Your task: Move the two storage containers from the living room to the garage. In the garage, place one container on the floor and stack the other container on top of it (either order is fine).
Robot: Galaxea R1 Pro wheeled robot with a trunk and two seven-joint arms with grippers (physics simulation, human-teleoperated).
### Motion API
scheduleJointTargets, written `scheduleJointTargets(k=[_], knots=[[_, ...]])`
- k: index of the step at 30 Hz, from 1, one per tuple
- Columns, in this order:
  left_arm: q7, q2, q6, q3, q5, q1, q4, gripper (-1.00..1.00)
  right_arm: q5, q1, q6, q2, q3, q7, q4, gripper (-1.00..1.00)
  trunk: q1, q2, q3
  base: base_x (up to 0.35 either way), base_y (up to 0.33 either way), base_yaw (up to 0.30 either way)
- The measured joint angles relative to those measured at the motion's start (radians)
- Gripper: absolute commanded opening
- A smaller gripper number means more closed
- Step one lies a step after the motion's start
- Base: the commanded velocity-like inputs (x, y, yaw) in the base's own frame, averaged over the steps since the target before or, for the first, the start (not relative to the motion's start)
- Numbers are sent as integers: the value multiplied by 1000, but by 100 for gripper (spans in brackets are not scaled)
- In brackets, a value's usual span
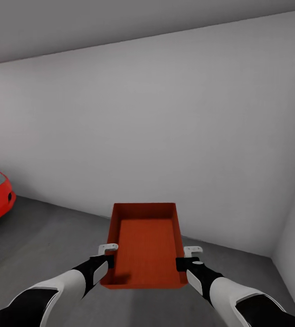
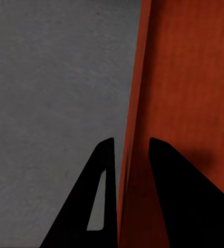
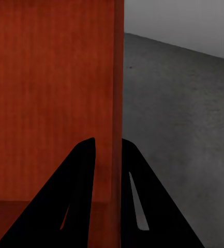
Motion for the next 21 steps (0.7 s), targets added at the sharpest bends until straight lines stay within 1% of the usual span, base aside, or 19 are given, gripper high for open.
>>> scheduleJointTargets(k=[5,21], knots=[[0,0,1,0,0,0,0,-100,0,0,1,0,0,0,0,-100,0,0,0,320,0,-241],[-1,1,3,-1,0,0,0,-100,0,0,1,1,-2,-1,0,-100,0,0,0,291,0,-284]])
